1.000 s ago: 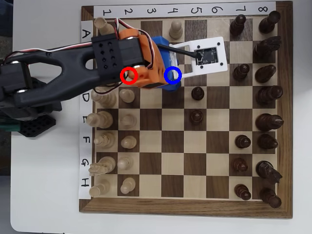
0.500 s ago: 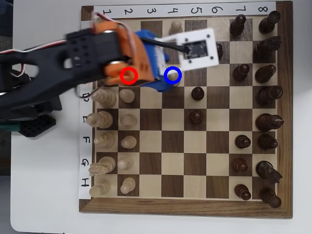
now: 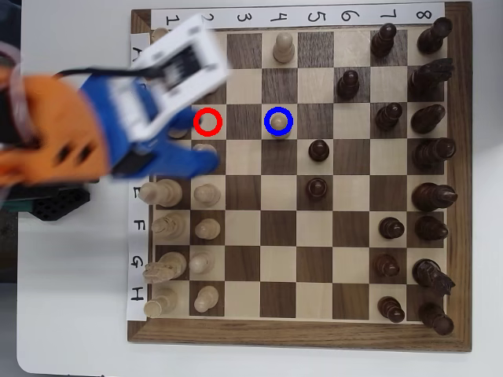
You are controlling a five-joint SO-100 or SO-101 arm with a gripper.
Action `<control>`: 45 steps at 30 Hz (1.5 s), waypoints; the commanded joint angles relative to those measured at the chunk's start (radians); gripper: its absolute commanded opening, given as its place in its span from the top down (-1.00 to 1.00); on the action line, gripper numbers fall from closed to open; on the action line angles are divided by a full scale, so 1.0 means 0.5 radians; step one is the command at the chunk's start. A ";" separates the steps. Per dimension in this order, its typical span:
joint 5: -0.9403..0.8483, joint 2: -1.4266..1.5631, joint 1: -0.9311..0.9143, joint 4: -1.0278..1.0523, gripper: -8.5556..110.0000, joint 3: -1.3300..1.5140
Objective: Move the piece to destination
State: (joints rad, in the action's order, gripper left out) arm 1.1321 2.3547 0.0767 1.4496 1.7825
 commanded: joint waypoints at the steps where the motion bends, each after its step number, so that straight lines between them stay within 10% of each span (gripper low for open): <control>1: -1.058 0.758 -0.828 -0.037 0.86 0.012; 22: -2.635 0.979 -3.375 -0.150 0.86 0.629; 45: -2.494 1.482 -3.504 -0.865 0.86 2.160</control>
State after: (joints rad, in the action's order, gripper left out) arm -0.1058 2.9836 -1.6230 1.1321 2.7059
